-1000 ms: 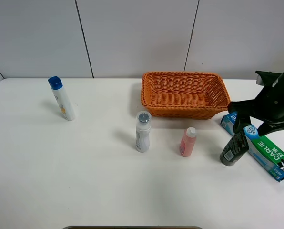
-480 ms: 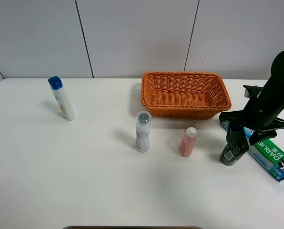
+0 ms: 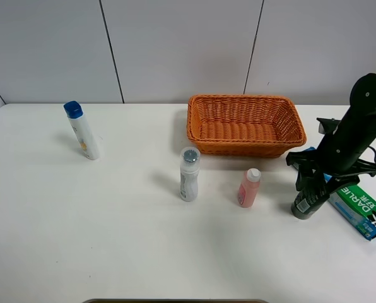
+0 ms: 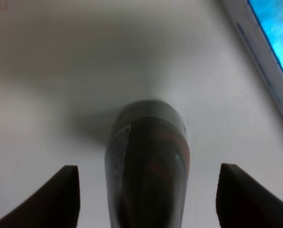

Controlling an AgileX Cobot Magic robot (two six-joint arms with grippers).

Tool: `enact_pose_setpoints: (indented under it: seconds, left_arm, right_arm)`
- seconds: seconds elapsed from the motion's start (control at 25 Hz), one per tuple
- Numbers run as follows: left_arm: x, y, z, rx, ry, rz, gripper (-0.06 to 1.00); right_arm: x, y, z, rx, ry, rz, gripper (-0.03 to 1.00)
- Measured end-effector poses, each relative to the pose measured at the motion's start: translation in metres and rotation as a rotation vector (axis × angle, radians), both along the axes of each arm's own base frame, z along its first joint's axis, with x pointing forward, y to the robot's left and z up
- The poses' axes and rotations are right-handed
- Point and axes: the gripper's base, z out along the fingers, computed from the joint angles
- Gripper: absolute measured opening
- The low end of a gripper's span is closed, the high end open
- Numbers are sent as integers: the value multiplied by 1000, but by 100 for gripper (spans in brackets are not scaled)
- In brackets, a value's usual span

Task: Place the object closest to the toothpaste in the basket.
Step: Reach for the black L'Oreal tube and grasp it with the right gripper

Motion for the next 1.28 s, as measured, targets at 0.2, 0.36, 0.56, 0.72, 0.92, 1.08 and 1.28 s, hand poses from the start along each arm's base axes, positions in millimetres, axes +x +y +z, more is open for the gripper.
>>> enact_pose_setpoints:
  seconds: [0.2, 0.36, 0.56, 0.72, 0.92, 1.08, 1.28]
  left_arm:
    - [0, 0, 0, -3, 0, -2, 94]
    - [0, 0, 0, -3, 0, -2, 94]
    - [0, 0, 0, -3, 0, -2, 94]
    - [0, 0, 0, -3, 0, -2, 94]
    - [0, 0, 0, -2, 0, -1, 94]
    - [0, 0, 0, -2, 0, -1, 94]
    - [0, 0, 0, -2, 0, -1, 94]
  right_arm:
    - [1, 1, 0, 14, -15, 4, 64]
    - [2, 2, 0, 20, -18, 0, 64]
    - [-1, 3, 0, 36, 14, -11, 64]
    - [-2, 3, 0, 37, 28, -9, 64]
    - [-3, 3, 0, 37, 32, -9, 57]
    - [-3, 3, 0, 37, 32, -9, 48]
    - [-3, 3, 0, 37, 32, -9, 37]
